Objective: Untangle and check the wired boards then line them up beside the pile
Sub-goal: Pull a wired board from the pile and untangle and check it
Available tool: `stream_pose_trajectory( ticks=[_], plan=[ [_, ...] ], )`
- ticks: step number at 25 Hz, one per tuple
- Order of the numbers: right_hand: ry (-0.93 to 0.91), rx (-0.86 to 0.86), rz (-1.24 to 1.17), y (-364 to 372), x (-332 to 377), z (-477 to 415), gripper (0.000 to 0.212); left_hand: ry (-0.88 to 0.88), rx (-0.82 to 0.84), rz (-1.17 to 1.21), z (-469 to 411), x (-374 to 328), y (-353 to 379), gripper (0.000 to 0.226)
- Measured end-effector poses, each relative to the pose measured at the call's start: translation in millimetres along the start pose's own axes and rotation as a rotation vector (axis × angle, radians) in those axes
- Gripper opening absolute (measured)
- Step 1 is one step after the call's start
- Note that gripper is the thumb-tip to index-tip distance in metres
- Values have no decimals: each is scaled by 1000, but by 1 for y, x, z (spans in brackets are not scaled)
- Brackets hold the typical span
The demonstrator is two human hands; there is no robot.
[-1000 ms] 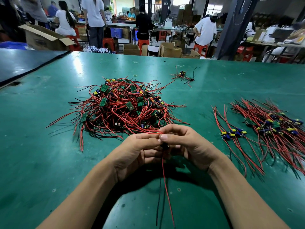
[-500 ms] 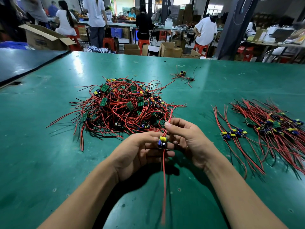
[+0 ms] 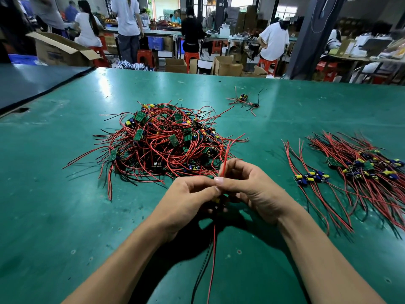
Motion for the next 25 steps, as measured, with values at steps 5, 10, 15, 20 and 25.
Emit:
stream_pose_trajectory(
  ticks=[5, 10, 15, 20, 25],
  plan=[
    [60, 91, -34, 2, -4, 3, 21, -57, -8, 105, 2, 0, 3, 22],
    [54, -12, 64, -6, -4, 0, 16, -18, -72, 52, 1, 0, -1, 21],
    [-65, -220, 114, -14, 5, -3, 12, 25, -108, -87, -2, 1, -3, 17],
    [-146, -429, 117, -29, 8, 0, 14, 21, -60, -110, -2, 2, 1, 16],
    [-86, -473, 33, -35, 0, -1, 10, 5, -23, -143, -1, 2, 3, 14]
  ],
)
Point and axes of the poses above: each hand's wrist, its own z-axis away from the middle knuckle, its own y-axis out of the palm, x = y × z, the point moved 6 cm from there along -z, towards the middle knuckle, and after that the axes turned 10 degrees about y, right-handed, at the moved point
